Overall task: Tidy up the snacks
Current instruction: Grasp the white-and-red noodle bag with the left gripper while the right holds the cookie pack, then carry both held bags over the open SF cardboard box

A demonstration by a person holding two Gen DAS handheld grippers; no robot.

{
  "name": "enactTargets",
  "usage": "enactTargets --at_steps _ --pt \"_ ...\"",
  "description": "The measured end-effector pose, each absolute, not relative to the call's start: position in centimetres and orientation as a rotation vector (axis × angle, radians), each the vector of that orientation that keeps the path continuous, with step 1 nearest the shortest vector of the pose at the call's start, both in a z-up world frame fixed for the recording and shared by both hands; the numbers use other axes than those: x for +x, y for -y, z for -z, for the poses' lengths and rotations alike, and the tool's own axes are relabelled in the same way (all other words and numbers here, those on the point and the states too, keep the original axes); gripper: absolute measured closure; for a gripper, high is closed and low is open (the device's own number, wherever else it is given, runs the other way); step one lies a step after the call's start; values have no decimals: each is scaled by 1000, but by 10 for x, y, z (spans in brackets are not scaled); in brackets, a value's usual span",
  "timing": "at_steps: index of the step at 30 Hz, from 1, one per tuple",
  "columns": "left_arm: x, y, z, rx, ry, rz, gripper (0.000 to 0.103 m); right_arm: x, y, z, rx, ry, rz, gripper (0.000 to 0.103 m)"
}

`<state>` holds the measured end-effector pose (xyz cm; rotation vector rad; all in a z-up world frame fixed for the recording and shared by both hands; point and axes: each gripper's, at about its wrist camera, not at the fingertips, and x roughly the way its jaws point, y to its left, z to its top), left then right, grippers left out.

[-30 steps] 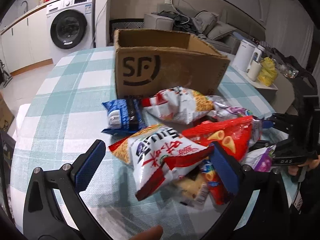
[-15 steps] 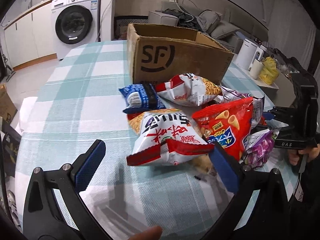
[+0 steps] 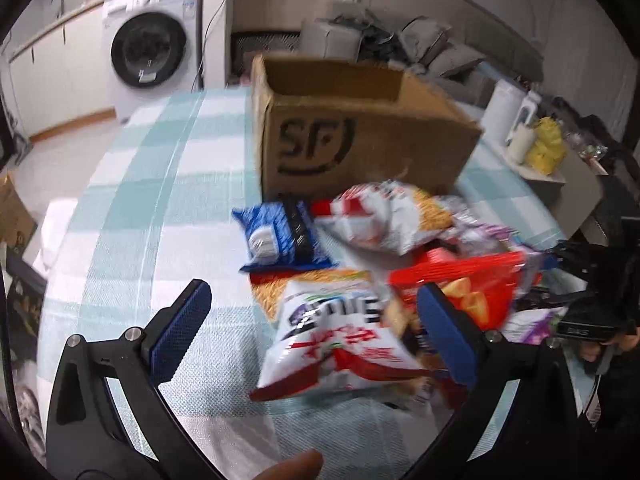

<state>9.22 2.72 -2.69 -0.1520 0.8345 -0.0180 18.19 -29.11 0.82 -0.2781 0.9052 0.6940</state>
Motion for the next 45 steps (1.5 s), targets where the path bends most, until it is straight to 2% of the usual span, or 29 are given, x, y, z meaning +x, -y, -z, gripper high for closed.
enactTargets --at_steps 1,3,7,8,14,21,45 --pt "95 -29 31 -163 -856 18 5 182 291 -8 -279 -905 -694 54" --pt "98 -32 38 -183 -890 34 18 182 291 -8 -278 -905 -694 54" --pt "101 -32 45 -196 -912 84 31 182 291 -8 -281 -904 -694 54" --pt "101 -31 47 -194 -921 91 37 181 291 -8 -282 -903 -694 54" --pt "99 -33 52 -201 -921 97 53 180 292 -8 -277 -902 -694 54" --pt "87 -37 48 -210 -891 95 57 174 295 -13 -283 -889 -681 54" --pt "58 -30 2 -174 -748 101 57 156 317 -58 -205 -770 -634 54"
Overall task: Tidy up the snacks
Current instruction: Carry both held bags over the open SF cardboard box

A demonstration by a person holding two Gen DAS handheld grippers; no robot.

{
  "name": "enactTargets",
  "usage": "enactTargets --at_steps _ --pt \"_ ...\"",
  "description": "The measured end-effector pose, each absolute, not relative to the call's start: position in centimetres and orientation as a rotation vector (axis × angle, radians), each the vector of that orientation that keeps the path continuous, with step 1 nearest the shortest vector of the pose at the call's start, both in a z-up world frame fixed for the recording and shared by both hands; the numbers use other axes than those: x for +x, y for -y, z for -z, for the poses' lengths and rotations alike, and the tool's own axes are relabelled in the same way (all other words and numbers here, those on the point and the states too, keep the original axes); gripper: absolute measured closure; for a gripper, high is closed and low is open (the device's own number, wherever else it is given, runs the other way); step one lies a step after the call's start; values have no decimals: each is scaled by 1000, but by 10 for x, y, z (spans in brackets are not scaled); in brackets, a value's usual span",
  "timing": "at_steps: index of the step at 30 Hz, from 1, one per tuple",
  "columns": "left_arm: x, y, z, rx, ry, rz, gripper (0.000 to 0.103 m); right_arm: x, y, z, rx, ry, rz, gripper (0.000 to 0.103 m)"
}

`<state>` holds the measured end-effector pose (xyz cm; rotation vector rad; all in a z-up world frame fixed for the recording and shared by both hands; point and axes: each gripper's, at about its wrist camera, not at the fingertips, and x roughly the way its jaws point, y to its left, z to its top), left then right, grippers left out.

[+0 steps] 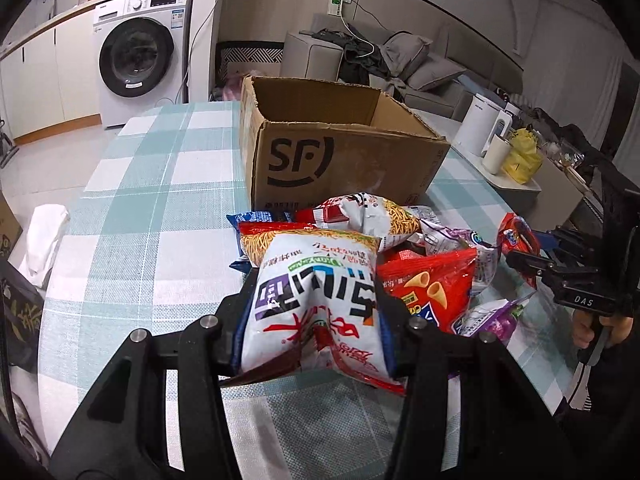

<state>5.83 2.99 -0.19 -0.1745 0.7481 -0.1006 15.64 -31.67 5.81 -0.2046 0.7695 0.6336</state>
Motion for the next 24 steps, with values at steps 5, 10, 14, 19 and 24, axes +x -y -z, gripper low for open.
enactTargets --at_steps 5,10,14,19,24 --pt "58 -30 2 -172 -752 101 57 157 319 -62 -201 -760 -628 54" --pt "59 -30 3 -173 -747 97 57 156 321 -67 -198 -747 -624 54" --pt "60 -30 -1 -172 -732 96 57 156 322 -72 -196 -730 -622 54" --pt "61 -30 -9 -169 -710 100 57 156 320 -81 -189 -704 -624 54" --pt "66 -32 -18 -172 -688 97 57 159 314 -92 -186 -678 -633 54"
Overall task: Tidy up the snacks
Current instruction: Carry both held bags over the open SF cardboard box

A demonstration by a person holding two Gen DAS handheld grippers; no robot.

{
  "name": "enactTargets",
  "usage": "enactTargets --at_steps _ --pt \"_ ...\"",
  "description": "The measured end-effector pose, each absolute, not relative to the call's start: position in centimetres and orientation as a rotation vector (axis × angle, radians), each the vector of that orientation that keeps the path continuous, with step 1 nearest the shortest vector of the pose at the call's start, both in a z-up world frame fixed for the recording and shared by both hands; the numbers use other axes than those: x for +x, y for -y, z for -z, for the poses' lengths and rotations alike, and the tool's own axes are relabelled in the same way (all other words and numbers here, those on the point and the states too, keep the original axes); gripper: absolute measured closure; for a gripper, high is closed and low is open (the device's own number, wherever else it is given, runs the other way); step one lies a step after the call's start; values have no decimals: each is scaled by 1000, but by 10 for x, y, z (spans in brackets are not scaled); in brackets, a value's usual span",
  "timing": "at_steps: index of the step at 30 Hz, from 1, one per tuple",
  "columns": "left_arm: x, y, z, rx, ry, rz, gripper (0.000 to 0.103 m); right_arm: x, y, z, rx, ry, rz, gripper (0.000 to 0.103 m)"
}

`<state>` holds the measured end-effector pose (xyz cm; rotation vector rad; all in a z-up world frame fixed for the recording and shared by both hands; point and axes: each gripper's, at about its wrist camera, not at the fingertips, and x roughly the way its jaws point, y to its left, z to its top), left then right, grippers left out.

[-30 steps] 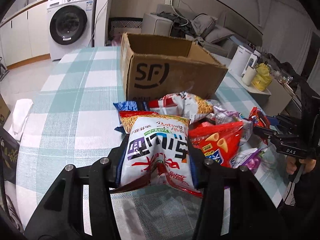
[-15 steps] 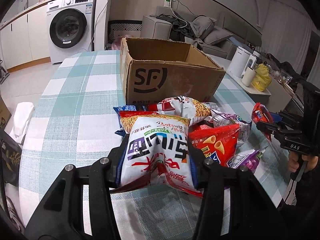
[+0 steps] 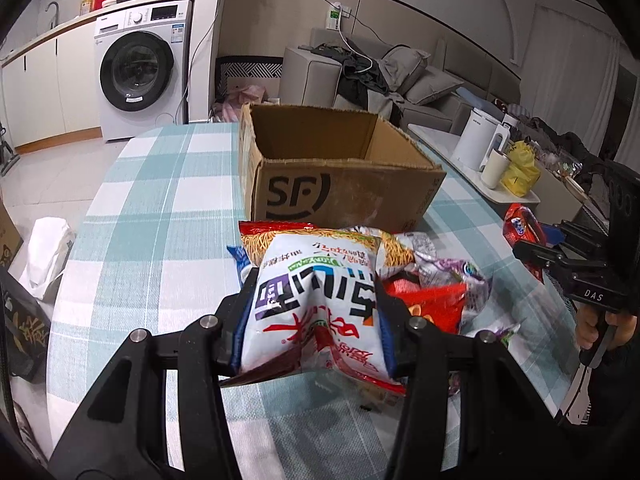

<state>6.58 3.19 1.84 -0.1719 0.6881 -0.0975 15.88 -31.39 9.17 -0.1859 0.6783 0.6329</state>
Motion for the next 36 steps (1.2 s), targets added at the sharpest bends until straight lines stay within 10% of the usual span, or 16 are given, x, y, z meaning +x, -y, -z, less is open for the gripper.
enactTargets --at_steps 36 --pt "137 -35 -81 -184 -594 48 57 232 267 -144 -86 -648 -669 54"
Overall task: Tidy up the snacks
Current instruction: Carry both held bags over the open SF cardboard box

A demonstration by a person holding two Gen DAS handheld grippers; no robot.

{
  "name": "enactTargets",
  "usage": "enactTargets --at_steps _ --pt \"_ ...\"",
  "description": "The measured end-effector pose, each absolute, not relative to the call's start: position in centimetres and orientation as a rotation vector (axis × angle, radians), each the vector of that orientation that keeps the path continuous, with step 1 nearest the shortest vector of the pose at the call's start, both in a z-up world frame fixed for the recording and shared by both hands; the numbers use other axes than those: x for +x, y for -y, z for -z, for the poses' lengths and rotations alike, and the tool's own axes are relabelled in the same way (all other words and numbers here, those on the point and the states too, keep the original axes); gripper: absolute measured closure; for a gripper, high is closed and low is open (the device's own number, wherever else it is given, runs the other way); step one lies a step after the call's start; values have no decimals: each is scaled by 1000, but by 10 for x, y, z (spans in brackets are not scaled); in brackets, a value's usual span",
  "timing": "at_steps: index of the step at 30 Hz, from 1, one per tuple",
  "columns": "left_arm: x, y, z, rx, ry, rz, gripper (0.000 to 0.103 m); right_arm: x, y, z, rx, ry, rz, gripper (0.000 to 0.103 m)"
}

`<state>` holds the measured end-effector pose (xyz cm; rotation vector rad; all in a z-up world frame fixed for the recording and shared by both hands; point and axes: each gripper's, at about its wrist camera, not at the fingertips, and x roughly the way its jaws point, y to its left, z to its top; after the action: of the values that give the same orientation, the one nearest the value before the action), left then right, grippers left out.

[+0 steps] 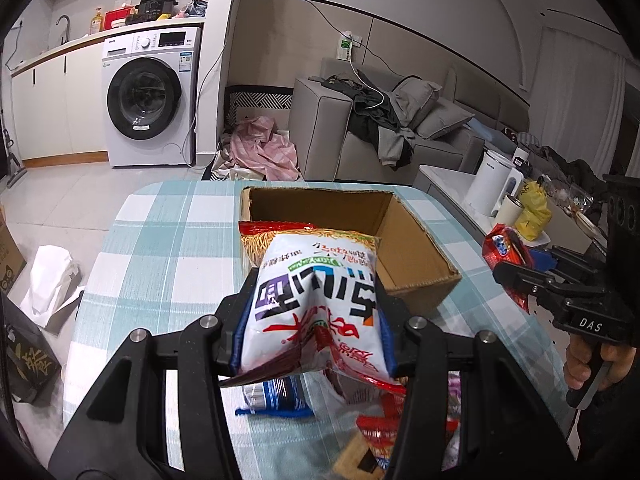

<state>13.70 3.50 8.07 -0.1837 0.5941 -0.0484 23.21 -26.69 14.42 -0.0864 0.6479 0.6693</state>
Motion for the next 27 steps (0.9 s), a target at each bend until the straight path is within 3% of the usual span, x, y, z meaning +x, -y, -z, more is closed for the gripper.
enactTargets --at_steps 27 --pt "235 -30 -57 -166 -657 53 57 298 217 -140 -51 -686 -701 54"
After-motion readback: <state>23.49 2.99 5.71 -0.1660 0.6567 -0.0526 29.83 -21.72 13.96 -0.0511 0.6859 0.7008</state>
